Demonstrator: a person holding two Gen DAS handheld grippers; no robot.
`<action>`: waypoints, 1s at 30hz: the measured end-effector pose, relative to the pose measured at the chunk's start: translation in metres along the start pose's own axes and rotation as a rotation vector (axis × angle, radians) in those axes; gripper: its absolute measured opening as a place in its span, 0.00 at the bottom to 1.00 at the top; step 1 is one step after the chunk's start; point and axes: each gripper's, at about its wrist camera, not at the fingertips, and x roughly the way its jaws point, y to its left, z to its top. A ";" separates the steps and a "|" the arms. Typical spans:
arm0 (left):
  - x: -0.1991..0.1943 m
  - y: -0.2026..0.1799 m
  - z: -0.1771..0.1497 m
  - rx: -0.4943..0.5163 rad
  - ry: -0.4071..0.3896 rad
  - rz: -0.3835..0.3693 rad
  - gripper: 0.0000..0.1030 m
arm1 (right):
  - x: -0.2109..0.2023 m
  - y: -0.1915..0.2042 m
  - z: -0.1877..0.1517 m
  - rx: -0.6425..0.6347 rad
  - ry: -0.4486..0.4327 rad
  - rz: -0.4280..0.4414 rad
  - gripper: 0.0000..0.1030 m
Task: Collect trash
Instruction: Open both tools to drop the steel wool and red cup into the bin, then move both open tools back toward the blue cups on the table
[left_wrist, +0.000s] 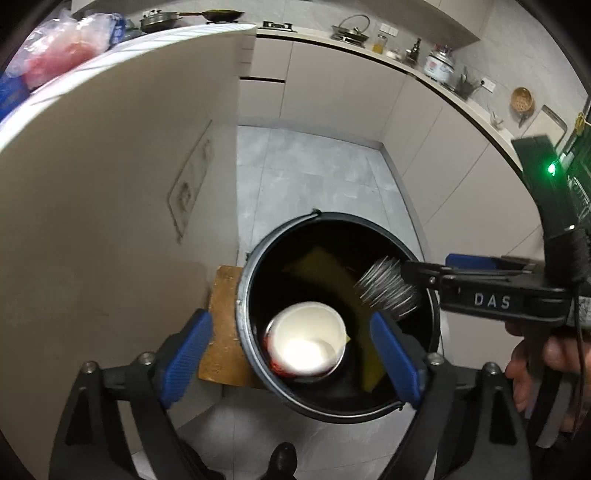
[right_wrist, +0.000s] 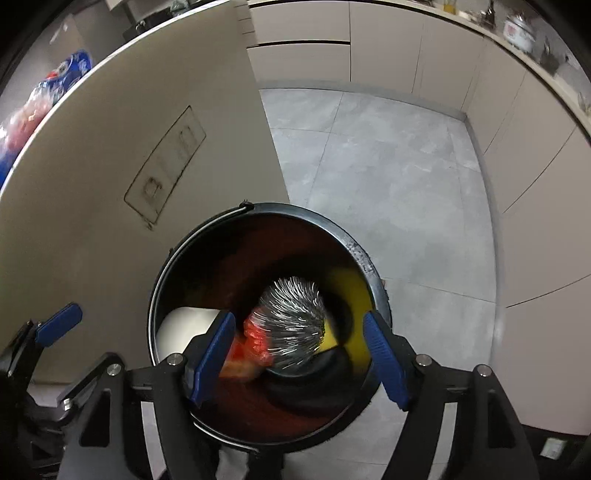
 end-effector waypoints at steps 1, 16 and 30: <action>-0.002 0.000 -0.001 0.007 0.005 0.002 0.86 | -0.002 -0.004 0.000 0.023 -0.006 0.015 0.71; -0.056 -0.017 0.041 0.032 -0.088 -0.002 0.87 | -0.082 -0.024 0.013 0.195 -0.178 0.042 0.79; -0.128 0.091 0.069 -0.140 -0.271 0.148 0.87 | -0.131 0.069 0.054 0.072 -0.296 0.121 0.79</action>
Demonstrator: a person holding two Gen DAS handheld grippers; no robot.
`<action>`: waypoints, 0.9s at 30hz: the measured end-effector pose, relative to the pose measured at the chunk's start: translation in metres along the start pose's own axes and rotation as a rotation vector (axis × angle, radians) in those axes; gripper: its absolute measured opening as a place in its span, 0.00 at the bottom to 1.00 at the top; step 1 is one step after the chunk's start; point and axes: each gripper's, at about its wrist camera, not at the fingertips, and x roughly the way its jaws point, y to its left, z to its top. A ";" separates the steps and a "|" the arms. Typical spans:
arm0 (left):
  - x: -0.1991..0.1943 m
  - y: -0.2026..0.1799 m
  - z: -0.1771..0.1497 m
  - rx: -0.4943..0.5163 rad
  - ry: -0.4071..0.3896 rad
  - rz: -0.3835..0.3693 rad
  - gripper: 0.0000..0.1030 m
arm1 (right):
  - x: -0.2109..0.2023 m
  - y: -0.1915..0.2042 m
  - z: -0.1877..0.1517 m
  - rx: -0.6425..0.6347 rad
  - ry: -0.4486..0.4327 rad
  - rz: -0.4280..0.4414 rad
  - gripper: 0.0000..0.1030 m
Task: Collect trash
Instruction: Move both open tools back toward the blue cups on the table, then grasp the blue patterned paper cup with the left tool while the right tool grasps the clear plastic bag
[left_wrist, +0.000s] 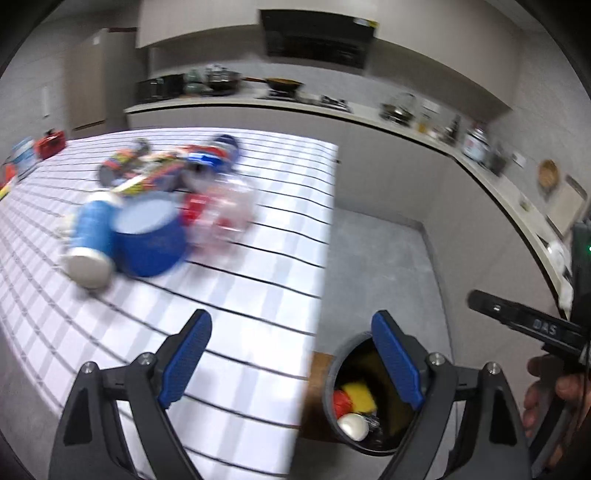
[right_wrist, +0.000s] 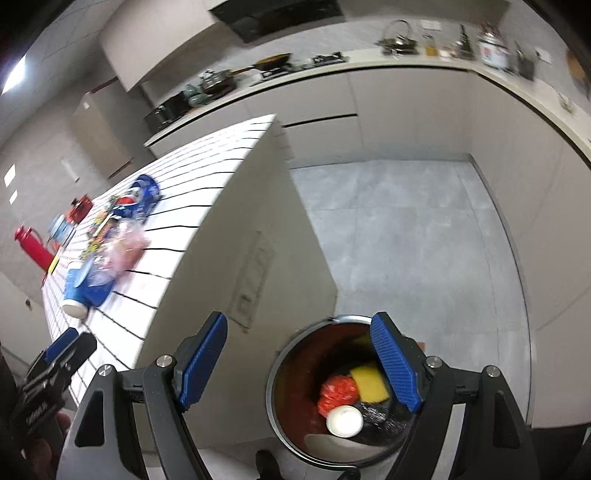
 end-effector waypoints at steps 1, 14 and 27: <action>-0.001 0.009 0.001 -0.012 -0.005 0.012 0.87 | 0.000 0.010 0.001 -0.013 -0.003 0.004 0.79; 0.000 0.144 0.026 -0.160 -0.053 0.131 0.87 | 0.016 0.145 0.028 -0.132 -0.044 0.069 0.79; 0.057 0.184 0.042 -0.147 0.051 0.073 0.81 | 0.077 0.220 0.054 -0.147 -0.012 0.054 0.79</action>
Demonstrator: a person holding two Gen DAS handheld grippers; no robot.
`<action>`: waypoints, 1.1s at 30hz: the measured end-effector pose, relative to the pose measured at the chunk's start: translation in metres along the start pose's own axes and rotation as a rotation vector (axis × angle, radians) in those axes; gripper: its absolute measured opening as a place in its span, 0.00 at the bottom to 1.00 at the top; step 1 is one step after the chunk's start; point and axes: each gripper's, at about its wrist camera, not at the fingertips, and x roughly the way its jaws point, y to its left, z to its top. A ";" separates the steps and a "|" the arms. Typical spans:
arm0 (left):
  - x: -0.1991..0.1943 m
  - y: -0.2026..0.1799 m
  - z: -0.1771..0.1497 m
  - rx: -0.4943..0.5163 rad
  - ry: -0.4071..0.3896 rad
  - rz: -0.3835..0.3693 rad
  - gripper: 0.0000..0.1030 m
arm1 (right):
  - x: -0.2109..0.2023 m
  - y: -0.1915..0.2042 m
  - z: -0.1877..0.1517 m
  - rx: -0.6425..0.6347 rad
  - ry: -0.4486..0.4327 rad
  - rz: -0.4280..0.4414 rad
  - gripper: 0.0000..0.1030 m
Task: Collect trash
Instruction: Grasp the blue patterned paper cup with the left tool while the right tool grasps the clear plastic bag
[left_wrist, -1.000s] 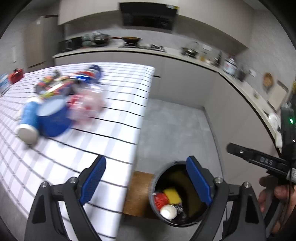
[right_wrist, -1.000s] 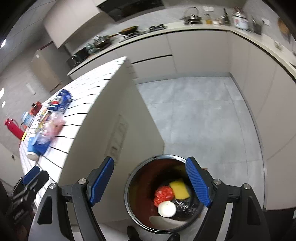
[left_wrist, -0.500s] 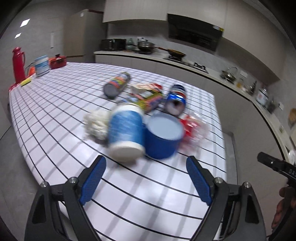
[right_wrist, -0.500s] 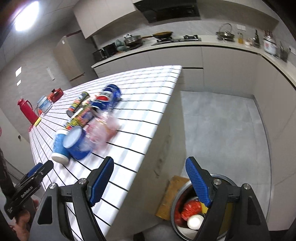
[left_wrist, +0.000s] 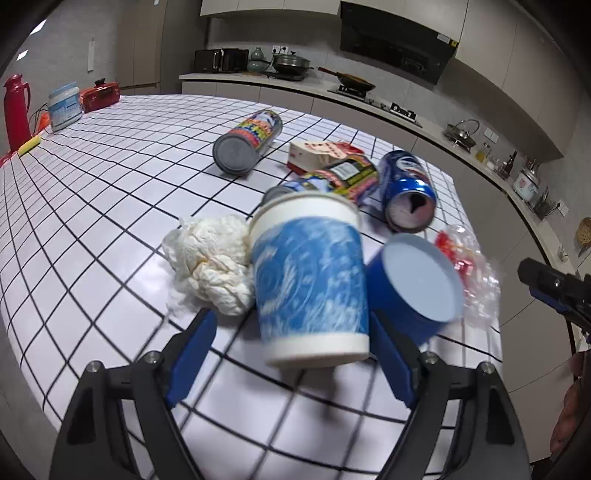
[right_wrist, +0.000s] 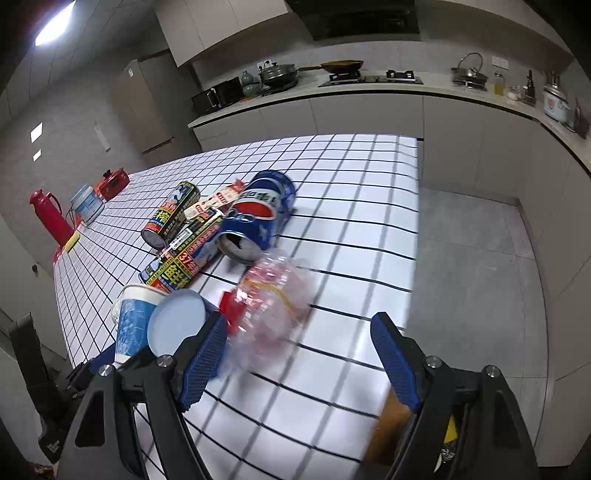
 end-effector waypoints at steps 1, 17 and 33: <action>0.002 0.003 0.002 0.000 0.002 -0.005 0.81 | 0.007 0.006 0.003 -0.004 0.006 0.001 0.79; 0.028 0.017 0.034 0.059 0.045 -0.030 0.81 | 0.082 0.015 0.015 0.122 0.104 0.026 0.65; 0.011 0.021 0.034 0.085 0.012 -0.066 0.58 | 0.065 0.022 0.011 0.084 0.060 0.006 0.60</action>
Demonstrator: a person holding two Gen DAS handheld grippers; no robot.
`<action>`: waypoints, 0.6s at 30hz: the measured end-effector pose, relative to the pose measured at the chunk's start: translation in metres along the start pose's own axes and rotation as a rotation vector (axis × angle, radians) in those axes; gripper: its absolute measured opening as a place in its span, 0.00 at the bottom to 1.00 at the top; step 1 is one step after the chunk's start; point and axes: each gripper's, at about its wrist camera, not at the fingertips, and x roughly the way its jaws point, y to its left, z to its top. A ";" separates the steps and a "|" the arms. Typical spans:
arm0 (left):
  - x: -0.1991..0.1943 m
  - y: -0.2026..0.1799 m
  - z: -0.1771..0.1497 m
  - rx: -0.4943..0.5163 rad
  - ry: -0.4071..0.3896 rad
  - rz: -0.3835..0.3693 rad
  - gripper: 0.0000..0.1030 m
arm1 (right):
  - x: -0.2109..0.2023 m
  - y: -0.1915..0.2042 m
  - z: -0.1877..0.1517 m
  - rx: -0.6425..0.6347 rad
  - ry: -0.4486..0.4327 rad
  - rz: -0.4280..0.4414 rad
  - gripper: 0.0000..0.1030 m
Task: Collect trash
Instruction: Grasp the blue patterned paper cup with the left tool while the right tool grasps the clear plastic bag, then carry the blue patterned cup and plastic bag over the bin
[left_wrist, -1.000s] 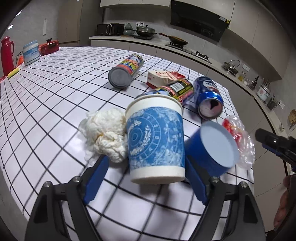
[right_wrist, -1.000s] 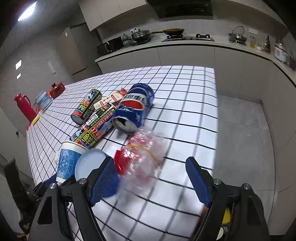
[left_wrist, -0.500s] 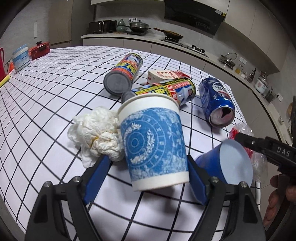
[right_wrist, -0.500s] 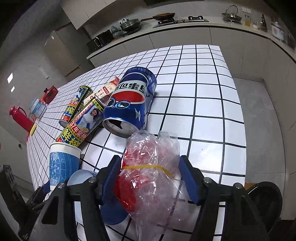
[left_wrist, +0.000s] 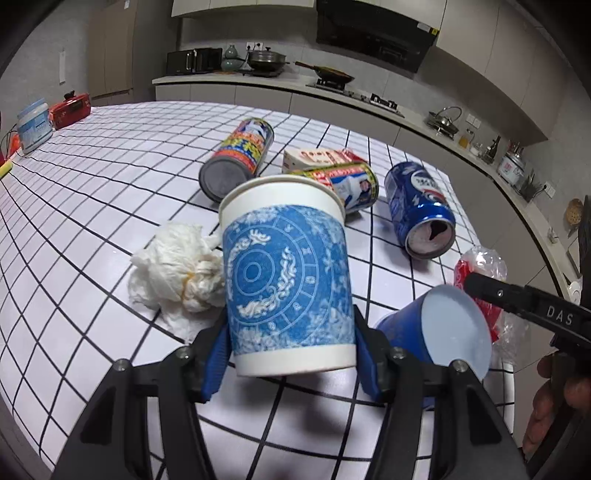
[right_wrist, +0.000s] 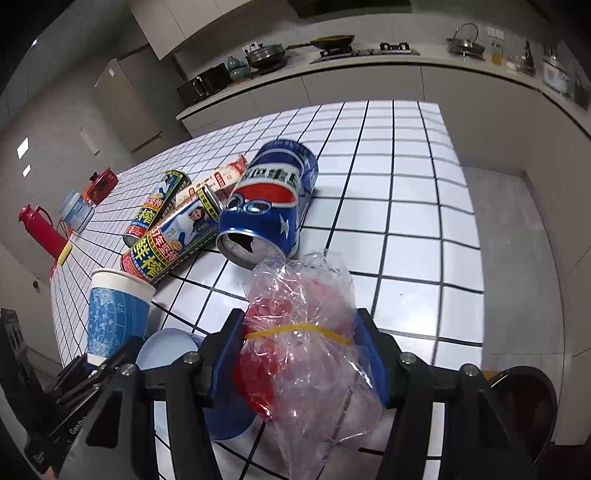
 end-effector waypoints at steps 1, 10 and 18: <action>-0.004 0.000 0.000 -0.001 -0.007 0.000 0.58 | -0.004 0.000 0.000 -0.004 -0.009 -0.004 0.60; -0.025 -0.009 0.000 0.014 -0.049 -0.003 0.58 | -0.042 0.001 -0.001 -0.046 -0.078 -0.029 0.60; -0.040 -0.028 -0.008 0.041 -0.066 -0.017 0.58 | -0.071 -0.008 -0.016 -0.049 -0.109 -0.046 0.60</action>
